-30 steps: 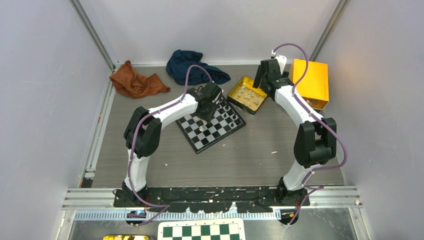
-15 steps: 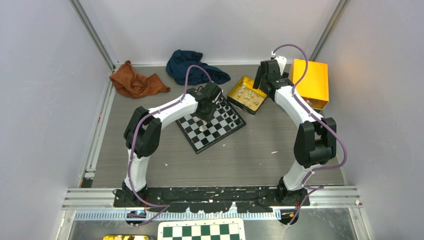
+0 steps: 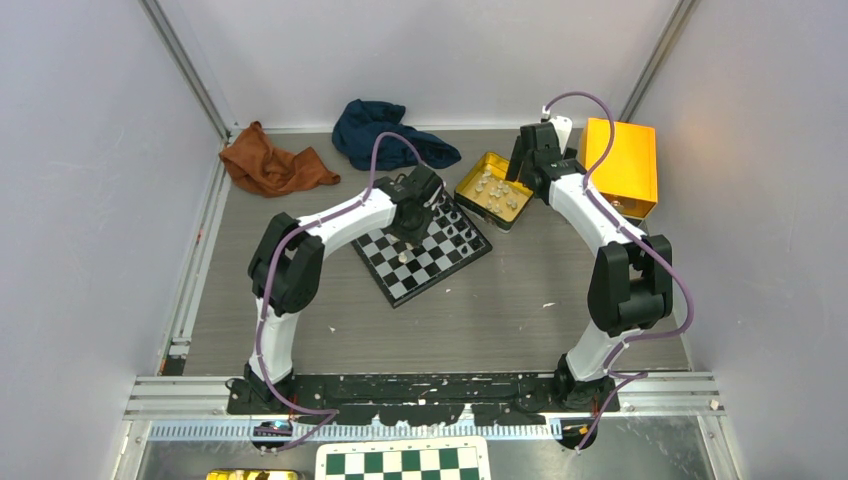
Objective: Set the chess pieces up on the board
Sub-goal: Pick up the chess piece from the chessboard, then place the chess piece on the chessboard, then pick up the chess piece from the chessboard.
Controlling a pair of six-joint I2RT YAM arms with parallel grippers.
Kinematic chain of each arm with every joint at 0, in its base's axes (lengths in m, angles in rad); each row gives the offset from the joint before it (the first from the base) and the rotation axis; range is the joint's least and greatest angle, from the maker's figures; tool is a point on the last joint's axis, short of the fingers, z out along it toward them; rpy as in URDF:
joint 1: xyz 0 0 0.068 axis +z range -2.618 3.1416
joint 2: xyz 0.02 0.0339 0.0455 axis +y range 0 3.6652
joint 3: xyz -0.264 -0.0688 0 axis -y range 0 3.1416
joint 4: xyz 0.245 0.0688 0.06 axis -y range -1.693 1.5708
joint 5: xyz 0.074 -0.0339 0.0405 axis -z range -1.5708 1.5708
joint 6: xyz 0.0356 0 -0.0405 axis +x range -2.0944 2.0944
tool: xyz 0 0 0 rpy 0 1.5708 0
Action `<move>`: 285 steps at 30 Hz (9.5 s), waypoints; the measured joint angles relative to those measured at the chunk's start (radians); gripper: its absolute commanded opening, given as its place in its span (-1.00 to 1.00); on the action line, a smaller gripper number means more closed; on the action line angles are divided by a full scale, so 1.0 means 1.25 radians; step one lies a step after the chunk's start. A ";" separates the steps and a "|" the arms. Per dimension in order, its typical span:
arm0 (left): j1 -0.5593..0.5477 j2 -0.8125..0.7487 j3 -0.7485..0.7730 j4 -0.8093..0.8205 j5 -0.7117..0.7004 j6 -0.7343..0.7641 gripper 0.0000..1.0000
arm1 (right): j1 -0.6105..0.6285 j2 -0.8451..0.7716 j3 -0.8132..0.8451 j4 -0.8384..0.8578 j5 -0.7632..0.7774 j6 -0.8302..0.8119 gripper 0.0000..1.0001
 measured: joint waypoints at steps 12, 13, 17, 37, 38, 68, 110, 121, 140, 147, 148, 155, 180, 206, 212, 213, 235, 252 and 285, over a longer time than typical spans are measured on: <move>0.002 0.010 -0.007 -0.003 0.005 -0.010 -0.64 | 0.000 0.000 -0.003 0.002 0.000 0.000 0.69; 0.002 0.010 -0.007 -0.003 0.006 -0.011 -0.66 | 0.000 0.000 -0.003 0.002 0.000 0.000 0.69; 0.002 0.013 -0.007 -0.004 0.008 -0.013 -0.77 | 0.000 0.000 -0.003 0.002 0.000 0.000 0.69; 0.003 0.013 -0.005 -0.011 0.000 -0.013 -1.00 | 0.000 0.000 -0.001 0.002 0.000 -0.001 0.69; 0.004 0.013 -0.005 -0.013 -0.004 -0.013 -1.00 | 0.000 0.000 -0.001 0.002 0.000 -0.001 0.69; 0.135 -0.098 0.039 -0.122 -0.129 -0.087 -1.00 | 0.000 0.027 0.095 -0.010 -0.001 -0.010 0.69; 0.254 -0.030 -0.057 -0.082 -0.012 -0.210 -1.00 | 0.011 0.075 0.120 -0.016 -0.013 -0.013 0.69; 0.253 -0.030 -0.057 -0.079 -0.015 -0.210 -1.00 | 0.011 0.075 0.120 -0.016 -0.013 -0.016 0.69; 0.254 -0.030 -0.060 -0.059 -0.028 -0.210 -1.00 | 0.011 0.075 0.120 -0.016 -0.012 -0.016 0.69; 0.258 -0.030 -0.061 -0.054 -0.030 -0.210 -1.00 | 0.011 0.075 0.120 -0.016 -0.013 -0.016 0.69; 0.258 -0.030 -0.061 -0.053 -0.030 -0.210 -1.00 | 0.011 0.075 0.120 -0.016 -0.012 -0.016 0.69; 0.258 -0.029 -0.062 -0.052 -0.030 -0.210 -0.89 | 0.011 0.075 0.120 -0.016 -0.013 -0.016 0.70; 0.260 -0.019 -0.075 -0.053 -0.045 -0.206 0.11 | 0.011 0.083 0.120 -0.017 -0.013 -0.016 0.69; 0.110 -0.168 -0.086 -0.025 -0.093 -0.149 0.74 | 0.011 0.079 0.106 -0.016 -0.012 -0.016 0.71; 0.094 -0.114 -0.048 -0.021 -0.093 -0.117 0.65 | 0.010 0.076 0.098 -0.015 -0.012 -0.016 0.71; 0.092 -0.106 -0.043 -0.020 -0.092 -0.113 0.64 | 0.010 0.076 0.098 -0.016 -0.012 -0.016 0.71; 0.085 -0.023 -0.019 0.005 -0.070 -0.083 0.05 | -0.001 0.072 0.086 -0.009 -0.012 -0.016 0.71; 0.085 -0.006 -0.017 0.008 -0.060 -0.078 -0.14 | -0.002 0.072 0.071 -0.007 -0.012 -0.015 0.71; 0.085 0.005 -0.014 0.008 -0.048 -0.078 -0.55 | -0.002 0.070 0.064 -0.006 -0.012 -0.015 0.71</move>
